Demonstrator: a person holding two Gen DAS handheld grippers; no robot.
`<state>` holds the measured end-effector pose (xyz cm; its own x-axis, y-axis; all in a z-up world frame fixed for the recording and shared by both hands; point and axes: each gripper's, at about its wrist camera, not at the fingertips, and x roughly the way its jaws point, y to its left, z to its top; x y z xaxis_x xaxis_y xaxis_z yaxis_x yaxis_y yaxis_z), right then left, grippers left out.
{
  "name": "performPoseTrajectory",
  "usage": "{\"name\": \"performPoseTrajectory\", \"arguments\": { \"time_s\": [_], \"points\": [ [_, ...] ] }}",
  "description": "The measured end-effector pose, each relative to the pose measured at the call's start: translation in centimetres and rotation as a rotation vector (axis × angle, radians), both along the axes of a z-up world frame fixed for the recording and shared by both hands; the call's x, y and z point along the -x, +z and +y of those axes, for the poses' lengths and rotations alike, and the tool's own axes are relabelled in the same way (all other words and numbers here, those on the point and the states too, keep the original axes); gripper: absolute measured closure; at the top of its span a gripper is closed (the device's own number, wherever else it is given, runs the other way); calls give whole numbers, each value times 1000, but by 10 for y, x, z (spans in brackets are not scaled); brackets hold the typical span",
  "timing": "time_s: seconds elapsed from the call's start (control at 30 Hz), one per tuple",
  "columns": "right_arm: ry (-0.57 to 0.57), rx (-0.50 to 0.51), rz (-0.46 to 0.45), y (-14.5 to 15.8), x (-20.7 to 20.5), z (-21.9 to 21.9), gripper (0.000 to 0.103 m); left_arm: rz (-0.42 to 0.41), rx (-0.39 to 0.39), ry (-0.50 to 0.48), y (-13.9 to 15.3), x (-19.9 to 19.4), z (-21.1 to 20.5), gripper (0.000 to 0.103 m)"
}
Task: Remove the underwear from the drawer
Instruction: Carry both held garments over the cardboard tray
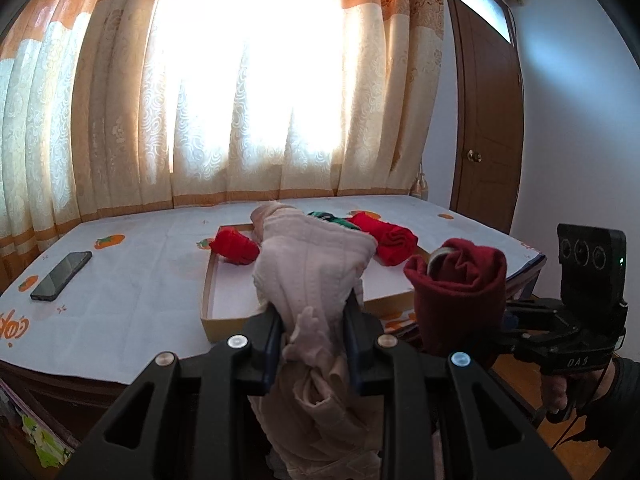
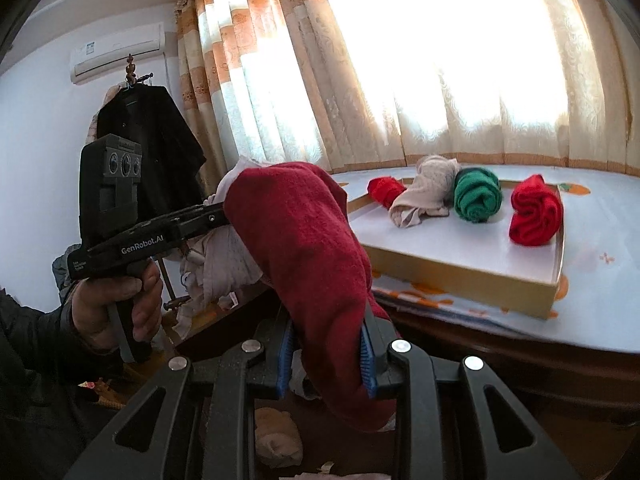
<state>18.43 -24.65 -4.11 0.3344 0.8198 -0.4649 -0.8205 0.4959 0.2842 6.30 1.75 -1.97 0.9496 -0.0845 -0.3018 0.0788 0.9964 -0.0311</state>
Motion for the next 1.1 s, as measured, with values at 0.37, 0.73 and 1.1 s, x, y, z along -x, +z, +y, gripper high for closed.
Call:
{"name": "performPoseTrajectory", "arguments": {
  "time_s": [0.37,0.73,1.1],
  "points": [
    [-32,27,-52,26,-11,-1,73,-21,-24,-1,18,-13,3,78],
    [-84,82,-96,55,-36,5,73,-44,-39,-22,44,-37,2,78],
    [-144,143,-107,69,-68,7,73,-27,-40,-36,68,-74,4,78]
  ]
}}
